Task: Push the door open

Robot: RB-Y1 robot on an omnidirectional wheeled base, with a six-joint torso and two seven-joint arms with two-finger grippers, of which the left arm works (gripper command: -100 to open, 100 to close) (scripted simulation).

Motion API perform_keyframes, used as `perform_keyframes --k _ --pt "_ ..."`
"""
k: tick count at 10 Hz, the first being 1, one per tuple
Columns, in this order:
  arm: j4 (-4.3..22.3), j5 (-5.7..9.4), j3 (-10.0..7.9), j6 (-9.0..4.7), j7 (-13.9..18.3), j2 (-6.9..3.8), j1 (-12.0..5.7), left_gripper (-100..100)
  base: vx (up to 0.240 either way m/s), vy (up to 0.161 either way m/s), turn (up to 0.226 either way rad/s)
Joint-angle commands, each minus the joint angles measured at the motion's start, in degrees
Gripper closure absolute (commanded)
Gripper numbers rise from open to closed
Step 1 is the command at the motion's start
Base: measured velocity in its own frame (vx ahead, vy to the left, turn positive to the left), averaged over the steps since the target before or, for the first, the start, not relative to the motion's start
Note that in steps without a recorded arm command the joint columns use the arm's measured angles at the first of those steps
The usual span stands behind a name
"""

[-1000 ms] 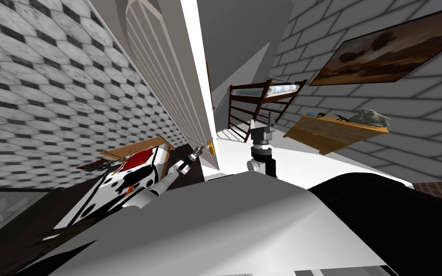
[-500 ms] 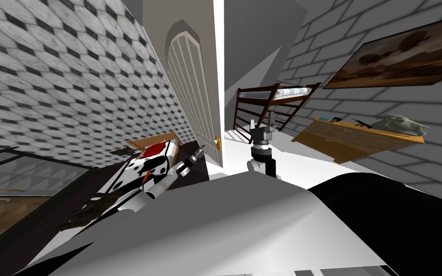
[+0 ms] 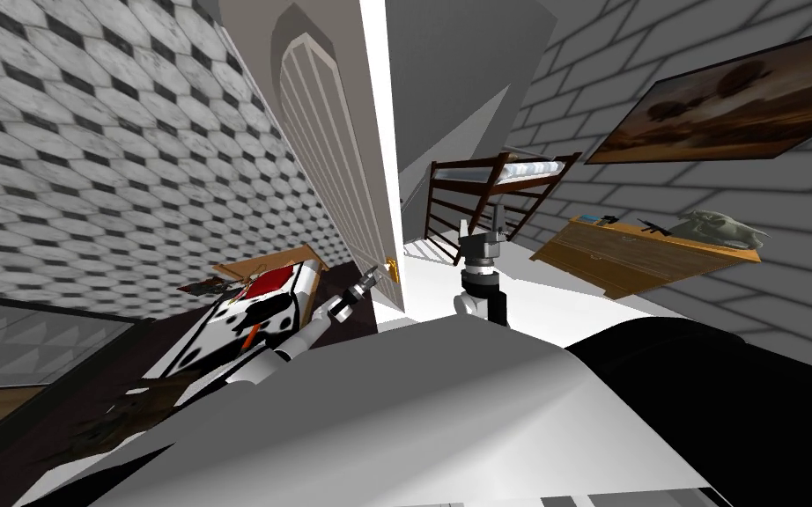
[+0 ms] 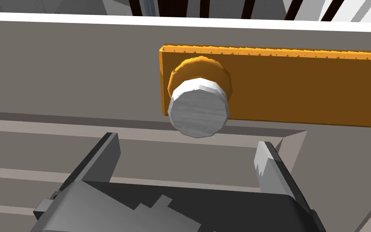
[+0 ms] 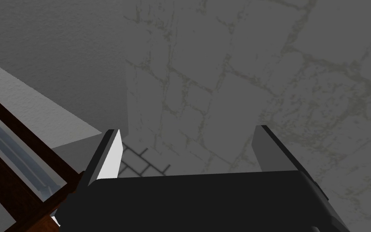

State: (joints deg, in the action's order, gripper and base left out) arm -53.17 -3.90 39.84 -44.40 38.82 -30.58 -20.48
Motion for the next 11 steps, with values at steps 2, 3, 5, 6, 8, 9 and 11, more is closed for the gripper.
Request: perform_keyframes --k 2,3,5,6,8,9,11 --pt "0.0 0.01 -0.39 0.62 -0.4 0.6 -0.09 -100 0.096 -0.148 -0.052" --pt "0.0 0.01 -0.39 0.62 -0.4 0.6 -0.09 100 -0.001 0.007 0.013" --pt "0.0 0.01 -0.39 0.62 -0.4 0.6 -0.09 100 -0.017 0.032 -0.015" --pt "0.0 0.01 -0.39 0.62 -0.4 0.6 -0.09 100 -0.014 0.019 0.009" --pt "0.0 0.01 -0.39 0.62 -0.4 0.6 -0.09 100 -0.008 0.007 0.011" --pt "0.4 -0.22 -1.56 1.56 -1.1 1.4 0.06 100 0.06 -0.102 0.008" --pt "0.7 -0.45 -3.23 2.61 -1.9 2.44 0.06 100 0.098 -0.182 0.016"
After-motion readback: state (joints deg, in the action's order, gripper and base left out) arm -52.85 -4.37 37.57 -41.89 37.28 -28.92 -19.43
